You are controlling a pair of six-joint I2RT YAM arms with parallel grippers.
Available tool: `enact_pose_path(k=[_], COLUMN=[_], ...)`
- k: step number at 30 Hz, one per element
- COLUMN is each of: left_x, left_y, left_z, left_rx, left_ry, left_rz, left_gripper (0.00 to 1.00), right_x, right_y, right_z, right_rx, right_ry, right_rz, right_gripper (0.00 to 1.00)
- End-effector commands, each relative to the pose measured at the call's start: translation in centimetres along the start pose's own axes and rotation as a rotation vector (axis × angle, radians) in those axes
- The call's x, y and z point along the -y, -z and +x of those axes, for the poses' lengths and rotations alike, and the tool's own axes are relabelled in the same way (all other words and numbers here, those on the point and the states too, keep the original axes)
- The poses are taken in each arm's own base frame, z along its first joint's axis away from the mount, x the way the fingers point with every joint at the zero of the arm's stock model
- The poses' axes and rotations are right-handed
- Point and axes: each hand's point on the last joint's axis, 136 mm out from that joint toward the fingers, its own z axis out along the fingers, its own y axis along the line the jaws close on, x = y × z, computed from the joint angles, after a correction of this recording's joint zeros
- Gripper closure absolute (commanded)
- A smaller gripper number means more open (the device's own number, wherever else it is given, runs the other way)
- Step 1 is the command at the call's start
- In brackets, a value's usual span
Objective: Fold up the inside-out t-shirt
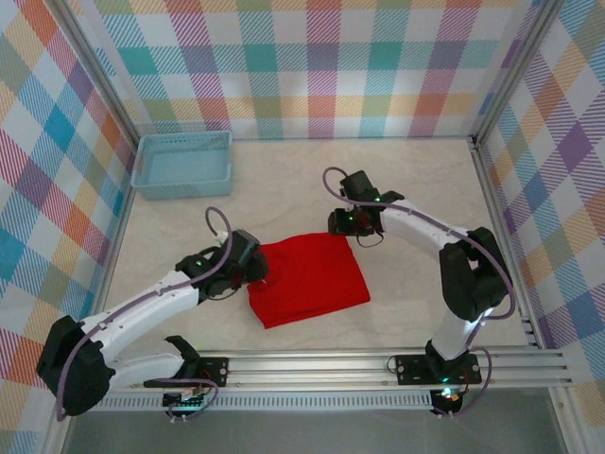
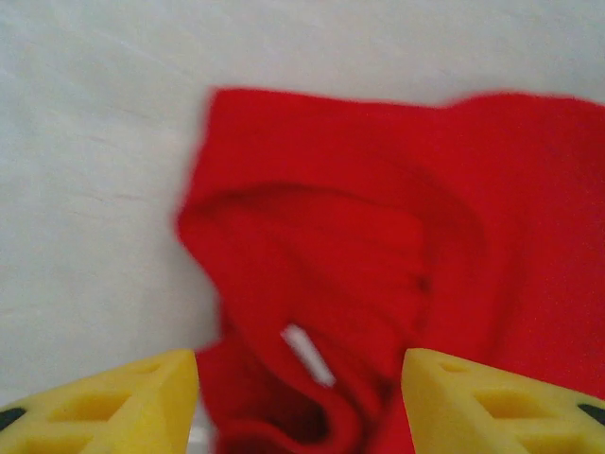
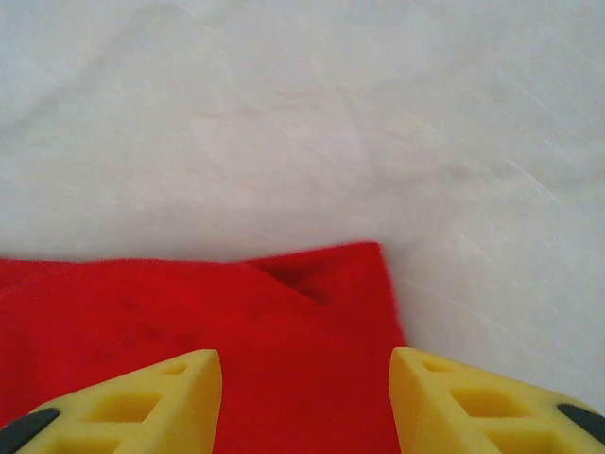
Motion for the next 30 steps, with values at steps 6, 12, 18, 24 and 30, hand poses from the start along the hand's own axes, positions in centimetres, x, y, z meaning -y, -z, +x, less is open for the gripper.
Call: enact_pose_path(k=[6,12,18,24,30], left_x=[-1.4,-5.1,-5.1,-3.2,2.4], left_y=[-3.8,-5.1,-6.6,-10.0,-13.6], left_z=[6.4,8.3,6.0,0.3,-7.3], left_rx=[-0.099,-0.134,-0.152,-0.156,-0.152], left_ry=[0.084,0.114,0.098,0.04,-0.048], left_rz=[-0.051,-0.142,-0.157,-0.187,-0.179], left_gripper=[0.42,0.43,0.45,0.53,0.53], right_x=[-3.1,1.8,5.5,7.5,4.7], right_y=[-4.5,-6.7,-5.1,-1.9,0.7], right_z=[0.3,2.5,6.9,13.5,17.8], right_rx=[-0.11,-0.186,-0.203,-0.189,-0.185], right_ry=[0.023,-0.076,-0.158,-0.365,-0.412], right_rz=[-0.067,0.077,0.165,0.155,0.066], right_gripper=[0.49,0.53,0.56,0.56,0.54])
